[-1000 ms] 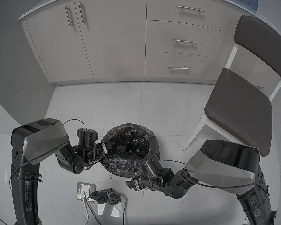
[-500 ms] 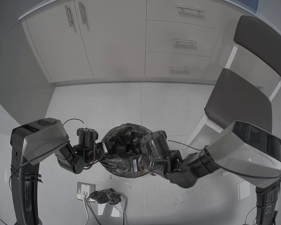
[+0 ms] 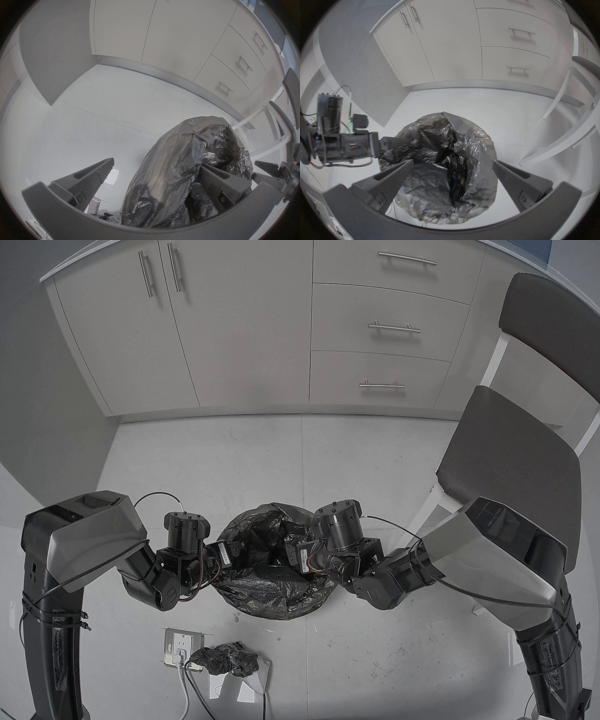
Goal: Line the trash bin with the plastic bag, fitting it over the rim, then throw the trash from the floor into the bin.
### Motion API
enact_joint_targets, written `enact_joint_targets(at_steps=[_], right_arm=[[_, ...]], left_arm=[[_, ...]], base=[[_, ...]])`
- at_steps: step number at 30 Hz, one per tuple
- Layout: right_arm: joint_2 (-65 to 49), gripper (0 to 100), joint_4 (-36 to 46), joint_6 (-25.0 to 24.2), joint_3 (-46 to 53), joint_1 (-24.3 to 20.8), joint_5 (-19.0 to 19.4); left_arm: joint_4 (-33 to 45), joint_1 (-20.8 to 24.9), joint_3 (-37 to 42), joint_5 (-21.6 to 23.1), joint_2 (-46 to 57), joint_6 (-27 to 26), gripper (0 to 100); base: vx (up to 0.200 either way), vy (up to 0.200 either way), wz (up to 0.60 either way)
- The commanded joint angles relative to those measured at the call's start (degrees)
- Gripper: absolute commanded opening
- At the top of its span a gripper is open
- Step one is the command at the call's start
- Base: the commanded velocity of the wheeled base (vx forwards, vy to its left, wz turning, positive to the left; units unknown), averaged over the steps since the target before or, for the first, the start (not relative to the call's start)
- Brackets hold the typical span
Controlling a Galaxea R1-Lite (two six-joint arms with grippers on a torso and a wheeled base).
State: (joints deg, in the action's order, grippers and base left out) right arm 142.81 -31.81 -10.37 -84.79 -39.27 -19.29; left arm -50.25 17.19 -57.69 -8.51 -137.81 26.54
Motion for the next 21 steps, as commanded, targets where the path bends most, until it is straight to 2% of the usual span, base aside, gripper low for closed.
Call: enact_joint_targets(at_steps=[1,21], right_arm=[[4.5,100,0.0,0.5,-2.9,2.1,-0.9],[7.4,100,1.1,1.7,-5.8,5.6,-1.0]], left_arm=[[0.0,0.0,-0.2,0.0,-0.8,-0.1,100],[0.1,0.1,-1.9,0.0,-4.7,-1.9,100]], base=[[0.000,0.000,0.00],[0.000,0.000,0.00]])
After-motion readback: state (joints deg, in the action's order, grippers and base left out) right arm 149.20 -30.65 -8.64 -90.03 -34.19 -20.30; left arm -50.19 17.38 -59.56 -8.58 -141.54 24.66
